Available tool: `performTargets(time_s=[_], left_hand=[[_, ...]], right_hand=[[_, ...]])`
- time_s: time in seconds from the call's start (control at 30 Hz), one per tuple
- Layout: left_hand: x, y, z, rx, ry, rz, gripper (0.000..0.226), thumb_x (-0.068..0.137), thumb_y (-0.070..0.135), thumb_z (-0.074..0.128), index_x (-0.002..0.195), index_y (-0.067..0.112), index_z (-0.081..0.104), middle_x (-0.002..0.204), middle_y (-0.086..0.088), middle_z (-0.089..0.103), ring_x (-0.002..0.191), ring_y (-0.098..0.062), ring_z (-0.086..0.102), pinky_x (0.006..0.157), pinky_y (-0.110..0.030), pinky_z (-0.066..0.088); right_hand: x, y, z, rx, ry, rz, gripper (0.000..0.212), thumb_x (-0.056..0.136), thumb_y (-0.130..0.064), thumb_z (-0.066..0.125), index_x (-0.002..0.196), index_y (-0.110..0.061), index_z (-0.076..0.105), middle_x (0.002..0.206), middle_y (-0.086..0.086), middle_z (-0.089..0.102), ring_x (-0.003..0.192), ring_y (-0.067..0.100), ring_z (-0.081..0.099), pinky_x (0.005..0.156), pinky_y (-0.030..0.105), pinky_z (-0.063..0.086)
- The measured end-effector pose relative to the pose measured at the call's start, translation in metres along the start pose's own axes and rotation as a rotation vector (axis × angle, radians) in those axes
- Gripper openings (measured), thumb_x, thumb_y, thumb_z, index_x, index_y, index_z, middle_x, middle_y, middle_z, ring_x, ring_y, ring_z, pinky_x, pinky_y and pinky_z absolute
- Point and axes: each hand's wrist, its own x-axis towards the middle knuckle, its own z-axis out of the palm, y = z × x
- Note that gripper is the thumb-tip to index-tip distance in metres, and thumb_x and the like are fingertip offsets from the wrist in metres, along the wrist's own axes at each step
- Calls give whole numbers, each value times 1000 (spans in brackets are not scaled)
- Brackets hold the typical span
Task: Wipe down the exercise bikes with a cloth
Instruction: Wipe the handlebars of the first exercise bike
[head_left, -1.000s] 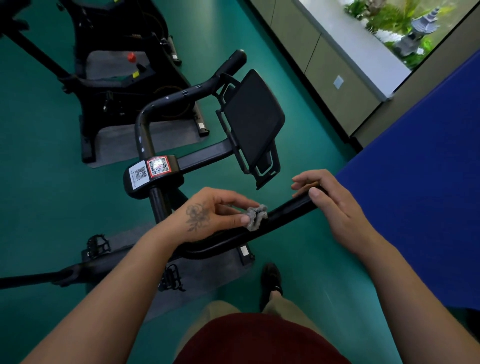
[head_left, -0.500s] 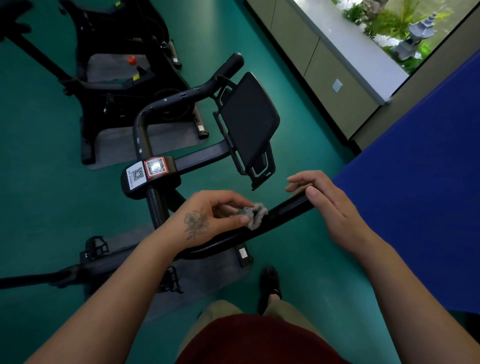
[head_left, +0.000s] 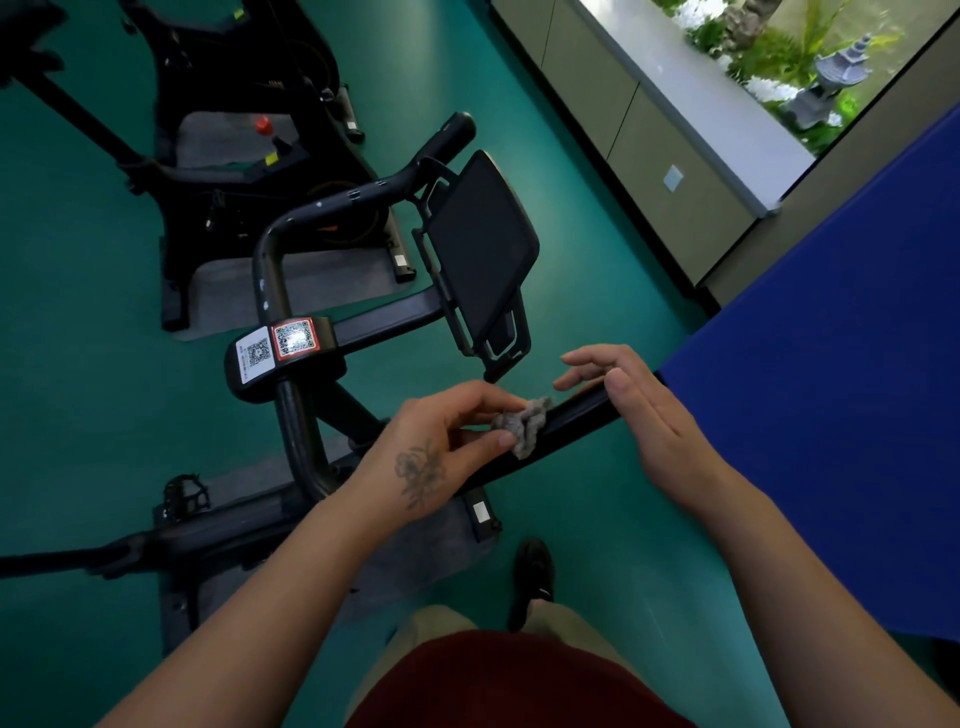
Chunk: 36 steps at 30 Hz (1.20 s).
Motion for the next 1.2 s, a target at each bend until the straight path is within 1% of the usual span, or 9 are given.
performTargets(time_s=[0.17,0.33,0.47,0.6,0.73,0.8,0.97,1.1,1.2], left_hand=[[-15,-3,-17,92,62,-20,25,94,15,80,116,27,77,117,14,79,108,-2,75,96,-36,63],[-15,7,6,195,107,64,25,101,18,73,123,29,71,129,16,74,116,-4,72,97,-41,62],[-10,22,28,200,184,81,29,105,17,66,128,34,66,134,20,71,119,-1,70,97,-40,61],[-6,35,40,232,216,138,30,106,19,61,134,26,66,139,15,69,128,0,66,103,-38,58],[-6,38,38,244,234,165,30,104,18,63,134,20,68,140,15,68,131,-1,63,106,-36,57],[-8,37,37,209,240,145,30,103,13,67,133,19,68,139,14,68,130,-3,64,105,-37,58],[0,47,48,126,290,134,26,102,10,70,127,17,69,131,8,69,125,-15,69,101,-40,60],[16,58,60,78,306,129,23,102,8,71,124,13,69,125,4,69,120,-18,71,98,-40,62],[25,62,61,39,332,111,25,98,7,76,120,17,69,120,4,68,119,-21,71,91,-40,64]], right_hand=[[8,14,-10,6,-36,5,59,108,-61,20,140,-25,56,124,-6,69,125,22,59,110,36,41],[20,19,-12,129,-59,43,85,97,-82,16,138,-22,59,124,2,71,117,29,66,105,54,47],[32,17,-12,181,-166,84,93,92,-87,11,135,-23,64,127,1,73,120,23,67,109,59,44],[45,14,-18,309,-271,125,97,94,-77,6,130,-12,67,133,7,71,128,27,64,114,59,43],[58,12,-27,271,-389,69,97,91,-88,12,126,-20,72,135,1,71,132,20,61,116,44,42],[64,14,-28,199,-429,21,91,95,-85,12,123,-25,74,132,-1,72,134,19,60,120,45,36],[70,14,-33,257,-459,68,78,96,-82,35,117,-18,74,121,3,76,121,18,68,102,27,50],[70,20,-47,317,-474,58,62,91,-77,58,115,-22,73,108,14,71,99,22,63,87,42,47],[65,24,-56,427,-507,62,62,87,-70,69,120,-17,67,106,1,69,96,17,62,82,33,52]])
